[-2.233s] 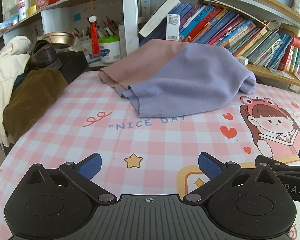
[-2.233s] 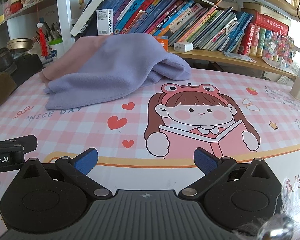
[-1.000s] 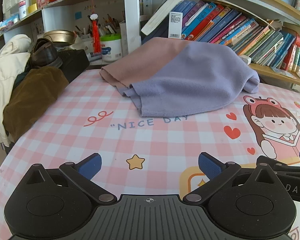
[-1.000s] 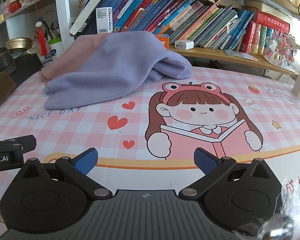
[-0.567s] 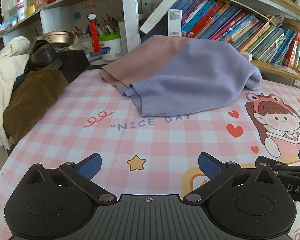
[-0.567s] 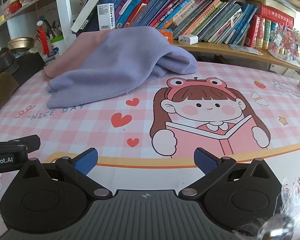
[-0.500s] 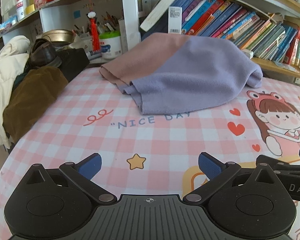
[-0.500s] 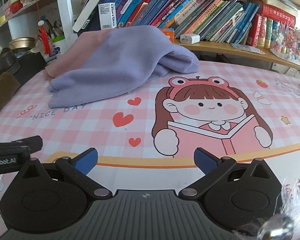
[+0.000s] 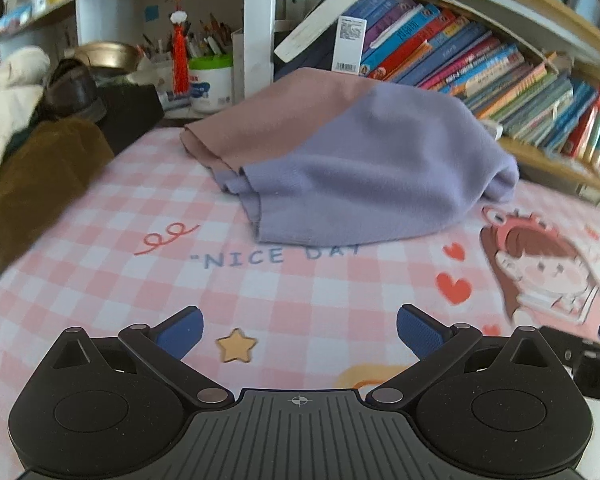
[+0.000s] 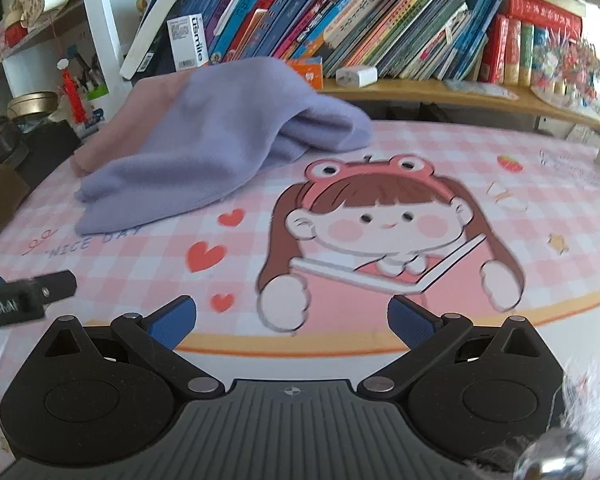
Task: Fold clothes
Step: 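Reach both grippers to the sweater and pinch its lavender and pink edges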
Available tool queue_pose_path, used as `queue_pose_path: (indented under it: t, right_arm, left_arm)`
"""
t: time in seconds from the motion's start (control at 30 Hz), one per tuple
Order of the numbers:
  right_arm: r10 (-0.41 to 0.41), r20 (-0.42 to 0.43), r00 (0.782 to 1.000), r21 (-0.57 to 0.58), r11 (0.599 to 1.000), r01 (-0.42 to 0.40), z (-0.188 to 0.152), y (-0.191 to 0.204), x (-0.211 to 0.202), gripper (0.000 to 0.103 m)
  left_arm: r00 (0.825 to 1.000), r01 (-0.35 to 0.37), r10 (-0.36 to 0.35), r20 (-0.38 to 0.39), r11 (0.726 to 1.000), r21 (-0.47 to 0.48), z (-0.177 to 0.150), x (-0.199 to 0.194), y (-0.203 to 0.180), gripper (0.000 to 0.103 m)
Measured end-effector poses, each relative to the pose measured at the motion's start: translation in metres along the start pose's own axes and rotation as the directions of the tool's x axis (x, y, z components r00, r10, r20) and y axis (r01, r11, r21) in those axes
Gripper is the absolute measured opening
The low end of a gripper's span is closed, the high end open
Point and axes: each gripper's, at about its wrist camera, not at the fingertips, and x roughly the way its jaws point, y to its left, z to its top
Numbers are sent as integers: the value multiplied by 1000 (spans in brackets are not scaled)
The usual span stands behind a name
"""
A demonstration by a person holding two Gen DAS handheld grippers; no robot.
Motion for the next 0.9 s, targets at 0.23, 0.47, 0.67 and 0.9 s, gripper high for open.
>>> queue_pose_path:
  t: [0.23, 0.47, 0.67, 0.9]
  right_arm:
    - [-43, 4, 999, 6, 999, 43, 9, -31, 5, 103]
    - [-4, 28, 1000, 60, 998, 2, 24, -66, 15, 103]
    - [232, 7, 973, 178, 957, -230, 45, -81, 32, 103]
    - [336, -37, 941, 311, 899, -309, 56, -97, 38, 101]
  left_arm:
    - [997, -72, 71, 26, 996, 55, 8, -1, -28, 103]
    - [995, -94, 96, 4, 976, 197, 22, 14, -68, 103]
    - [999, -37, 41, -6, 949, 314, 39, 37, -102, 103]
    - [994, -105, 96, 44, 883, 458, 44, 73, -147, 73]
